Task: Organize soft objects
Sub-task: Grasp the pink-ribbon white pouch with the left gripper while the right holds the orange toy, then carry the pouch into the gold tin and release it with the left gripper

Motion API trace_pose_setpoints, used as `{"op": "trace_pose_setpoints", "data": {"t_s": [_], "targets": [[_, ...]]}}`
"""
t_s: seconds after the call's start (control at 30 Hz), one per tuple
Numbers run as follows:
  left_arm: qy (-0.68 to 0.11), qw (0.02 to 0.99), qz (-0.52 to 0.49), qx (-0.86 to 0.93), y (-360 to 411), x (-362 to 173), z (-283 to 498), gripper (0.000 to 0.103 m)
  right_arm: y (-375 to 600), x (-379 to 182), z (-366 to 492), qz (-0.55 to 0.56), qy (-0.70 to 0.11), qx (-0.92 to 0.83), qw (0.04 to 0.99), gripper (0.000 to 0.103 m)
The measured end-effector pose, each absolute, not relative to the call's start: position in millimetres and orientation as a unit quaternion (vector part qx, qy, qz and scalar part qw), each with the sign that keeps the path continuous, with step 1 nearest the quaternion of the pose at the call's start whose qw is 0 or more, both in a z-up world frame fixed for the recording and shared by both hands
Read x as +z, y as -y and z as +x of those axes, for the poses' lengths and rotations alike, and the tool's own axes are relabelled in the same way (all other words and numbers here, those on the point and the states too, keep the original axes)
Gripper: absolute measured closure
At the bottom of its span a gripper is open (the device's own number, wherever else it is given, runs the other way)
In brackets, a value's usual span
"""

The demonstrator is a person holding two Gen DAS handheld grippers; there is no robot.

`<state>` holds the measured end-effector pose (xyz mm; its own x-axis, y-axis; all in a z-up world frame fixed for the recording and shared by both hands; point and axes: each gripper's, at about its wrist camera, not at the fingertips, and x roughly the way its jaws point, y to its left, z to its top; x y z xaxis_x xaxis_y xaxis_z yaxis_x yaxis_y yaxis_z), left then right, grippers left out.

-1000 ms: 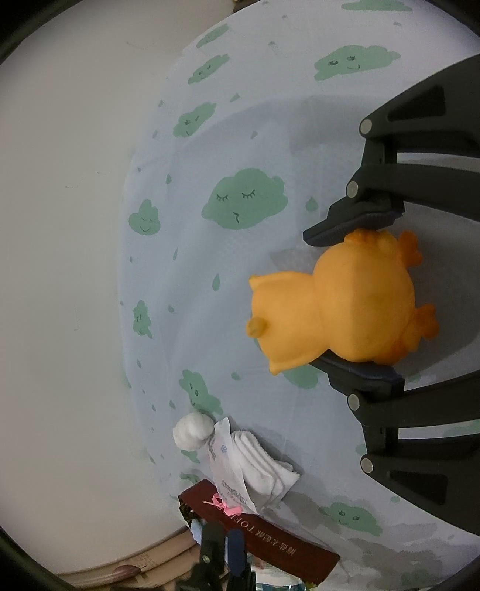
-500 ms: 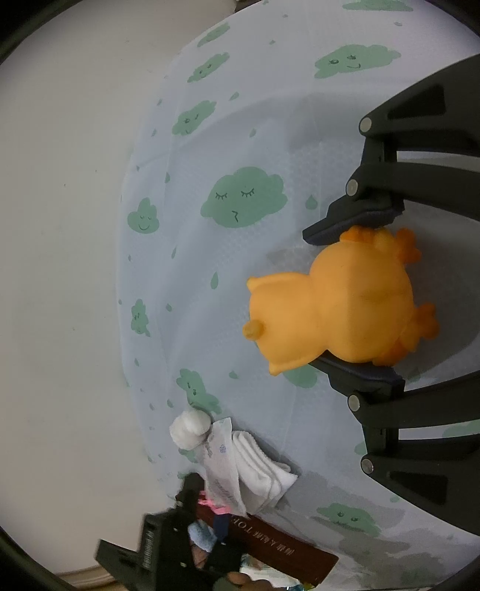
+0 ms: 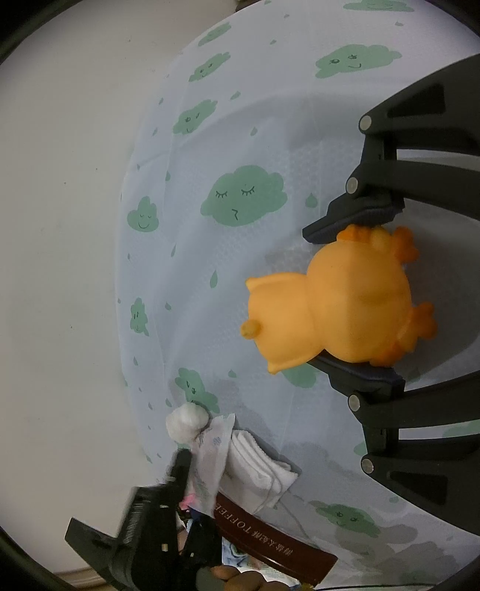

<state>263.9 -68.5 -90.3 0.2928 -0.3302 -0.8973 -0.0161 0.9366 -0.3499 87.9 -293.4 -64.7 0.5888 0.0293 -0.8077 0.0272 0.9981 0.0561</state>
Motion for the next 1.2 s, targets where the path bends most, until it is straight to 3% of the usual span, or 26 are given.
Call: {"op": "trace_pose_setpoints", "data": {"t_s": [0.77, 1.2], "targets": [[-0.545, 0.820, -0.092, -0.149, 48, -16, 216, 0.092, 292, -65, 89, 0.025, -0.455, -0.003, 0.890, 0.045], [-0.504, 0.857, -0.053, -0.088, -30, 33, 203, 0.092, 292, -64, 89, 0.022, -0.456, -0.005, 0.890, 0.045]]}}
